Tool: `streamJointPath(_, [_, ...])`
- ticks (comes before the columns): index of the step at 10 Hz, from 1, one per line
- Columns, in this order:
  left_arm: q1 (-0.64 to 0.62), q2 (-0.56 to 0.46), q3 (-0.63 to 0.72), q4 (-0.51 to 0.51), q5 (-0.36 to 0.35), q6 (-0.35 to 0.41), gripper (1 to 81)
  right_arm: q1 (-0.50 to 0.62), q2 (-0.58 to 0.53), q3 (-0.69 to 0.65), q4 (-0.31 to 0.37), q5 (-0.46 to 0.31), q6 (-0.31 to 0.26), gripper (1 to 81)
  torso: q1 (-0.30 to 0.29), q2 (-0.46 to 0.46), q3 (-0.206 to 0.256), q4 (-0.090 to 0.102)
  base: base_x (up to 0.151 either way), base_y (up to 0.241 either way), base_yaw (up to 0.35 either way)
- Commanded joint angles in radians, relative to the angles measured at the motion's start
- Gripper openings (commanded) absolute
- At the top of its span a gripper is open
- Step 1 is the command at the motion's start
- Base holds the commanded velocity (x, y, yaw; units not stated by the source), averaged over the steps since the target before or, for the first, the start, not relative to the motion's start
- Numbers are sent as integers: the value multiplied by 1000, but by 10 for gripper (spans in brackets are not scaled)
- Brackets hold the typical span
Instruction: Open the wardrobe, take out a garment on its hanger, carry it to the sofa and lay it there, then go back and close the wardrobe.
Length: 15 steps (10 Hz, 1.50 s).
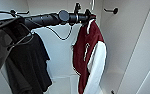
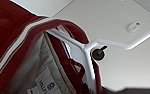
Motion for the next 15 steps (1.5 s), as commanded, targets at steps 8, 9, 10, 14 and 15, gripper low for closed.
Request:
streamJointPath(8, [-134,-173,345,55,-189,40,10,34,5,19,-3,-56,0,811,0,0,0,0,0,0,0])
streamJointPath(9, [-129,-173,345,55,-189,40,10,36,5,19,-3,-56,0,811,0,0,0,0,-75,0,0])
streamJointPath(10, [-125,-171,347,55,-189,40,10,36,5,19,-3,-56,0,811,1,1,0,0,-86,0,0])
streamJointPath(14, [-118,-162,351,53,-189,38,10,36,4,19,-3,-56,0,811,0,1,-1,0,-114,0,0])
streamJointPath(15, [-118,-162,359,53,-189,38,10,35,4,19,-3,-56,0,811,0,1,-1,0,-120,0,0])
